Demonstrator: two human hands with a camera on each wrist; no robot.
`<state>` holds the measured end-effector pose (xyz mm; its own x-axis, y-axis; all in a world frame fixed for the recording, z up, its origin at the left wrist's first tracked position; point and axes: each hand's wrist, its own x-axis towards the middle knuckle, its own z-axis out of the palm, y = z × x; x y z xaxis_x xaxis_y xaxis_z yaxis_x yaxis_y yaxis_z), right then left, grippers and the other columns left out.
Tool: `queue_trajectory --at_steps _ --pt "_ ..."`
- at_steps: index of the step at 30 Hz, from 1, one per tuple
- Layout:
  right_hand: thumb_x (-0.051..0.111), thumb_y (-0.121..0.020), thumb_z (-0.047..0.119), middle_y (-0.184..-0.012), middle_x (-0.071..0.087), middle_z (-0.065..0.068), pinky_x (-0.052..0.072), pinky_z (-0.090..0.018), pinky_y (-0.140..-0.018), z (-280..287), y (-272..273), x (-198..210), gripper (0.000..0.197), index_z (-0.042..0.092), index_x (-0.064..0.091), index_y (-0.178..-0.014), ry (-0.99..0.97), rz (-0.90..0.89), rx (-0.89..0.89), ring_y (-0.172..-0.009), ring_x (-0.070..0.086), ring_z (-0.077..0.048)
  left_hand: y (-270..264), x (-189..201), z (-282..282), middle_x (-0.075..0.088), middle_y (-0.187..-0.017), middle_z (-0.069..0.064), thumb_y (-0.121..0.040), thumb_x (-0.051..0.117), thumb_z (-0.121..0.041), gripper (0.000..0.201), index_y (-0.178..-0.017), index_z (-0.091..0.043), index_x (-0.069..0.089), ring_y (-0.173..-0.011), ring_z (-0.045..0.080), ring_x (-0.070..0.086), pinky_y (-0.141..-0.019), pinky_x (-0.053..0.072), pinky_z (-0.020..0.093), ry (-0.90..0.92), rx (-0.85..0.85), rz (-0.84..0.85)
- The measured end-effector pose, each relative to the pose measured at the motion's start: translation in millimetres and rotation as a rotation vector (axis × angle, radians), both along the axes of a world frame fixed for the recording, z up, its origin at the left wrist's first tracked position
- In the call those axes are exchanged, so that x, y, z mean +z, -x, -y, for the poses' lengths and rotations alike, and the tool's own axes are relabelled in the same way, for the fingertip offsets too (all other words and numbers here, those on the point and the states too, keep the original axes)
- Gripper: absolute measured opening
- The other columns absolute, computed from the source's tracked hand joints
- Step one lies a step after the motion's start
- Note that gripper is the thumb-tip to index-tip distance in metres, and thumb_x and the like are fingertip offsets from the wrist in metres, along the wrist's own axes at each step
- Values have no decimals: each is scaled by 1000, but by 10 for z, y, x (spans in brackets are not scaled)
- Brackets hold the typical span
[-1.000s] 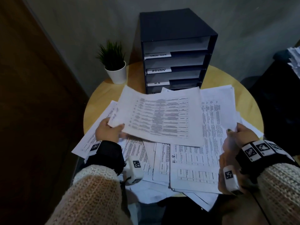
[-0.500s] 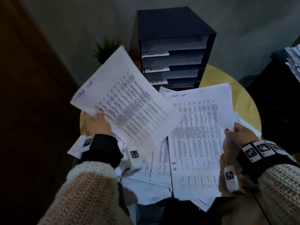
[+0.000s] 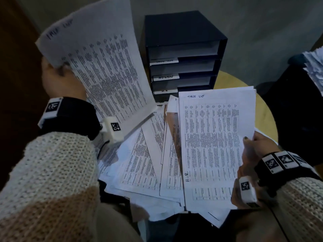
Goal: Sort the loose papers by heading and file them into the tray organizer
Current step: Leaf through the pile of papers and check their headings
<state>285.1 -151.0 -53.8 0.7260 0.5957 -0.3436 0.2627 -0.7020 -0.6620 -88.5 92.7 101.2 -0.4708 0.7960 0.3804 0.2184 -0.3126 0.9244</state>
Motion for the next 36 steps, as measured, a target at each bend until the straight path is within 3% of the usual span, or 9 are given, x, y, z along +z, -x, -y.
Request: queue_trajectory --at_steps 4,8,12,15,20,23,28,32,36 --pt "49 -94 9 -94 55 -34 30 -27 -72 7 26 36 27 -15 54 -107 -137 -60 -14 -87 51 -30 -160 93 112 64 -113 -10 -85 42 0 52 -129 -25 55 -105 12 60 -95 48 23 71 -111 -82" --pt "49 -94 5 -78 54 -15 36 -30 -76 4 113 30 16 7 56 -80 -291 -201 -31 -82 49 -22 -330 74 273 57 -97 -9 -88 46 -2 41 -123 -20 57 -91 7 53 -74 40 12 79 -178 -177" --pt "46 -95 4 -80 57 -6 38 -32 -82 -20 231 73 19 13 61 -87 -385 -341 -9 -79 52 -21 -542 -6 392 58 -94 -3 -88 49 -2 32 -117 -9 60 -89 7 52 -55 33 -4 112 -291 -229" --pt "49 -95 7 -95 62 -18 40 -37 -91 -39 269 81 18 14 63 -86 -412 -364 -28 -95 58 -29 -703 -195 457 64 -93 2 -88 50 -3 30 -116 -9 61 -88 13 58 -62 42 15 178 -412 -247" --pt "52 -93 10 -114 58 -30 36 -48 -104 -54 262 12 12 8 63 -88 -440 -392 -28 -113 54 -38 -875 -697 627 67 -100 8 -90 48 -9 23 -108 -8 63 -94 25 59 -77 46 26 367 -585 -368" --pt "46 -94 2 -91 62 -14 42 -29 -86 -52 342 80 17 6 62 -97 -516 -451 -15 -96 59 -26 -920 -901 775 65 -110 9 -90 48 -9 29 -116 -21 55 -102 29 59 -96 46 42 482 -664 -301" --pt "34 -94 -11 -74 67 0 48 -9 -50 -68 546 183 27 -3 48 -116 -667 -599 -5 -57 65 3 -942 -1053 971 62 -118 5 -98 44 -21 37 -135 -24 44 -106 25 57 -81 40 28 559 -697 -321" --pt "31 -93 -15 -50 66 9 43 -7 -42 -118 647 193 23 -3 50 -98 -634 -603 -3 -46 61 4 -978 -1145 1062 50 -138 5 -99 36 -43 47 -140 -20 37 -129 25 45 -103 35 31 625 -677 -158" --pt "40 -95 -5 -60 45 -12 38 -25 -45 -145 638 139 22 7 46 -77 -497 -568 -9 -43 53 -18 -975 -1298 1151 54 -132 2 -91 57 -38 53 -136 -19 35 -123 25 50 -101 41 35 630 -729 -251"
